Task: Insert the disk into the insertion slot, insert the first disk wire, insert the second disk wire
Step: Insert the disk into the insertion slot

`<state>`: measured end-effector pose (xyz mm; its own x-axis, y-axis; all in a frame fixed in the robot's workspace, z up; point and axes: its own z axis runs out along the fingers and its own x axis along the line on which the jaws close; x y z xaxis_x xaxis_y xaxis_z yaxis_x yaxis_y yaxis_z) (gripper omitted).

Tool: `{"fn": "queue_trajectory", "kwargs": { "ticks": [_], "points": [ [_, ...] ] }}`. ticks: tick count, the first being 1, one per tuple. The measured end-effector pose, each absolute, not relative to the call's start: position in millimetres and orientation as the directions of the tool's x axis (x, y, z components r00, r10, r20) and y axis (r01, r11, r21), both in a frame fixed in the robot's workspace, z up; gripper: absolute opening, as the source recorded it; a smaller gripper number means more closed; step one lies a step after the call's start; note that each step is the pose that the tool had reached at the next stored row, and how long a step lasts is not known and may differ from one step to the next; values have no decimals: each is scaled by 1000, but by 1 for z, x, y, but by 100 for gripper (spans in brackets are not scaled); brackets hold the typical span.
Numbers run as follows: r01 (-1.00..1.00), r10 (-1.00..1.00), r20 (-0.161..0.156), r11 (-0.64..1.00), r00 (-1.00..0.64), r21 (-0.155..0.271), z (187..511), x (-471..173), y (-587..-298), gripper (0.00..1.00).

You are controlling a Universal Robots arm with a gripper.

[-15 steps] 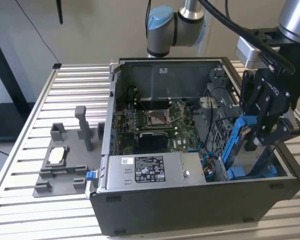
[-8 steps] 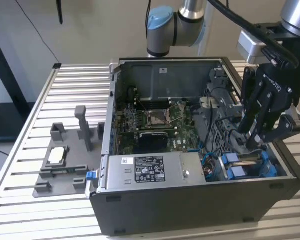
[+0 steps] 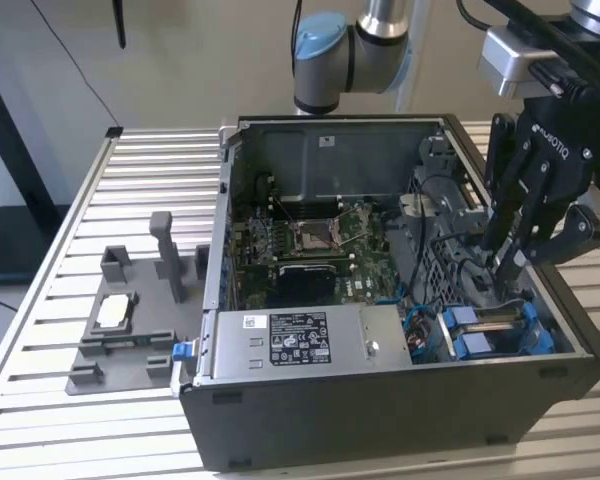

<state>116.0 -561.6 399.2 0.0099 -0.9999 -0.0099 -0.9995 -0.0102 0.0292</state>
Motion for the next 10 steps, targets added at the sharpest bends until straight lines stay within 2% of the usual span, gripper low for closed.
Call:
{"fn": "queue_trajectory", "kwargs": {
  "ticks": [10],
  "points": [
    [-1000,-1000,-22,-11,10,25,399,116,-537,40]
  ]
}}
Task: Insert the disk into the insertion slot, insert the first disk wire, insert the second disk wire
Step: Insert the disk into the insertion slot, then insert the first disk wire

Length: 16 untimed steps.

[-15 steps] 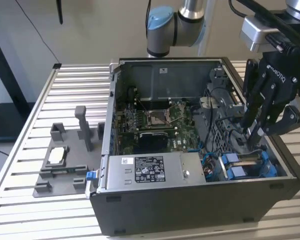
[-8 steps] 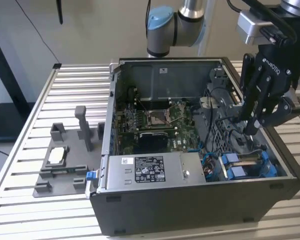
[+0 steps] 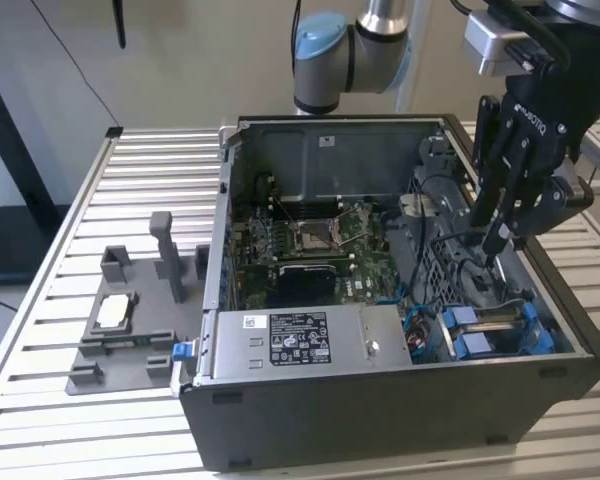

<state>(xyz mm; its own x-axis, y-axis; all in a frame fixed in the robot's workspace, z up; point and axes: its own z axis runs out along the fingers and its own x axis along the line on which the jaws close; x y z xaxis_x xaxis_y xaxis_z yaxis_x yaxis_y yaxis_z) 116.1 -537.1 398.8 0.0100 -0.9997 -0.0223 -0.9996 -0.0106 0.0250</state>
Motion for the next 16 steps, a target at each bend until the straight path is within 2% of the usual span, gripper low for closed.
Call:
{"fn": "queue_trajectory", "kwargs": {
  "ticks": [16],
  "points": [
    [-1000,-1000,-25,-11,10,25,389,116,-528,40]
  ]
}}
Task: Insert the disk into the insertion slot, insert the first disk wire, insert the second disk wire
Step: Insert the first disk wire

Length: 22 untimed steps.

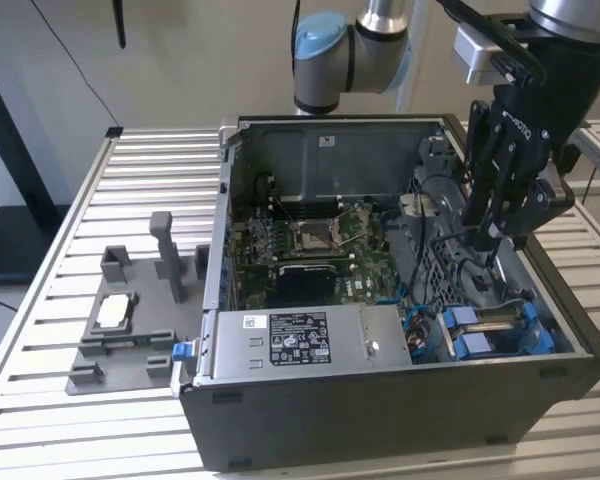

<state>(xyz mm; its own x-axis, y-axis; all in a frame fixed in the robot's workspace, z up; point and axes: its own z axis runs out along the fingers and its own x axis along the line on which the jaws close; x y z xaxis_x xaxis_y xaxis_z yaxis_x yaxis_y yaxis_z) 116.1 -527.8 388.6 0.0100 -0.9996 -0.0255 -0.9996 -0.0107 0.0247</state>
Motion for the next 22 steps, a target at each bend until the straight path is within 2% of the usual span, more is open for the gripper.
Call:
{"fn": "queue_trajectory", "kwargs": {
  "ticks": [9,12,22],
  "points": [
    [-1000,-1000,-25,-11,10,25,388,116,-527,38],
    [-1000,-1000,-25,-11,10,25,388,116,-527,20],
    [-1000,-1000,-25,-11,10,25,388,116,-527,19]
  ]
}}
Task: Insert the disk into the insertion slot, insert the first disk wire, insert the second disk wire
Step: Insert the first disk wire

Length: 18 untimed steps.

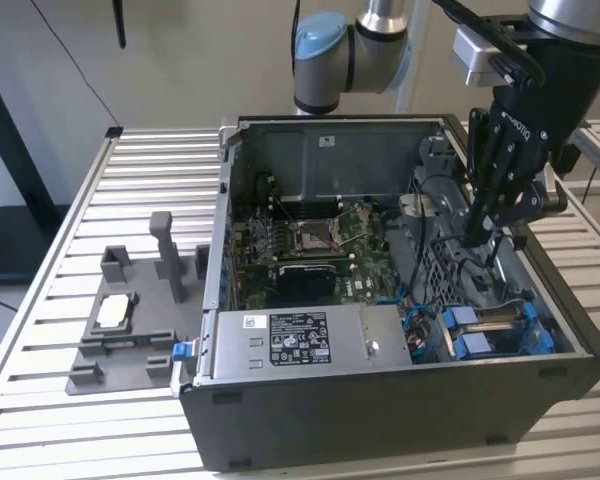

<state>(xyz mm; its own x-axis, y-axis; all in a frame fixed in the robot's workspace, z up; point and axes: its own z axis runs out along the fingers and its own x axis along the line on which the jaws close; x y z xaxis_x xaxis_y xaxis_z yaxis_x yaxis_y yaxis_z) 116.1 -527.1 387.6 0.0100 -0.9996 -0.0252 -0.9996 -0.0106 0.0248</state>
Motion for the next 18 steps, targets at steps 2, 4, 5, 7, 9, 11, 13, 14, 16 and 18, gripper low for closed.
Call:
{"fn": "queue_trajectory", "kwargs": {
  "ticks": [2,4,5,7,9,11,13,14,16,18],
  "points": [
    [-1000,-1000,-25,-11,10,25,388,116,-527,19],
    [-1000,-1000,-25,-11,10,25,388,116,-527,19],
    [-1000,-1000,-24,-11,10,25,387,116,-527,19],
    [-1000,-1000,-22,-11,10,25,387,116,-527,19],
    [-1000,-1000,-14,-10,10,25,387,116,-528,19],
    [-1000,-1000,-7,-10,10,25,386,116,-529,19],
    [-1000,-1000,-1,-10,10,25,385,117,-532,19],
    [-1000,-1000,1,-10,10,25,385,117,-533,19],
    [-1000,-1000,3,-10,10,25,384,117,-535,19],
    [-1000,-1000,5,-10,10,25,384,118,-538,19]
  ]
}}
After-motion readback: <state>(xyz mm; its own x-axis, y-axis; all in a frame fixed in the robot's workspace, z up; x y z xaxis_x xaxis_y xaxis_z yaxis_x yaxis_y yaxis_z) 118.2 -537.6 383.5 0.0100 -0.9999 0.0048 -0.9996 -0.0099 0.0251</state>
